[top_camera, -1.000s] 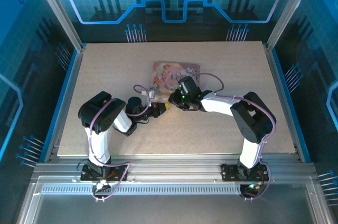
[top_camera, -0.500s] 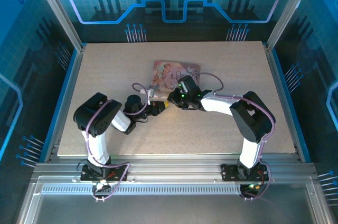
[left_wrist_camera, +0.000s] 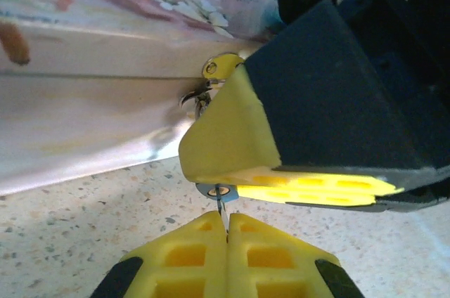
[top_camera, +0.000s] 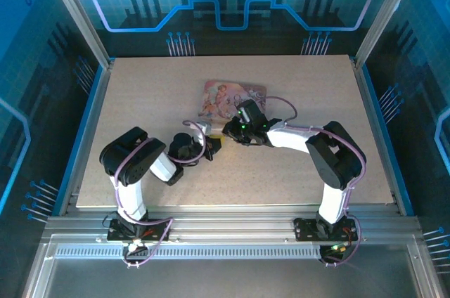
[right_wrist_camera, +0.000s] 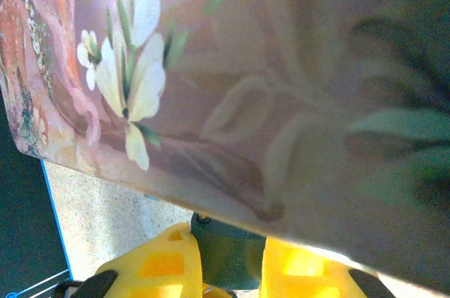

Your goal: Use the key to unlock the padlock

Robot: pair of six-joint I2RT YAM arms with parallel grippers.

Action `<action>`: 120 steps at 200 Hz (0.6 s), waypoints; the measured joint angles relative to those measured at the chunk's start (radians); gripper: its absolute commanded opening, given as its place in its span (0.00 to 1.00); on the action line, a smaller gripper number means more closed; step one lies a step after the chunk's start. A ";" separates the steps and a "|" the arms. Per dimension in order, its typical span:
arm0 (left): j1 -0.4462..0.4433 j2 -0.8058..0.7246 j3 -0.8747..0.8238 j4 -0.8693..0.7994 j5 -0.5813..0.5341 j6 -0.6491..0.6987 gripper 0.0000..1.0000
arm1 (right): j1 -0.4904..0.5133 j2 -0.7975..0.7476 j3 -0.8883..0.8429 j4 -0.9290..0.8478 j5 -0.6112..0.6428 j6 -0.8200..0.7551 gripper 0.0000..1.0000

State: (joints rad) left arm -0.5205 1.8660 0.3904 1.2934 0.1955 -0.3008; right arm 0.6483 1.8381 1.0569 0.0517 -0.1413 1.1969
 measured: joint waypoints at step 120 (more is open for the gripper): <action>-0.155 -0.076 -0.020 -0.091 -0.330 0.459 0.00 | 0.000 -0.002 0.004 -0.018 -0.024 -0.015 0.00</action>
State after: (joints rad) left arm -0.6754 1.7905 0.3706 1.2022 -0.1349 0.1577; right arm 0.6487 1.8366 1.0607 0.0334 -0.1654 1.1816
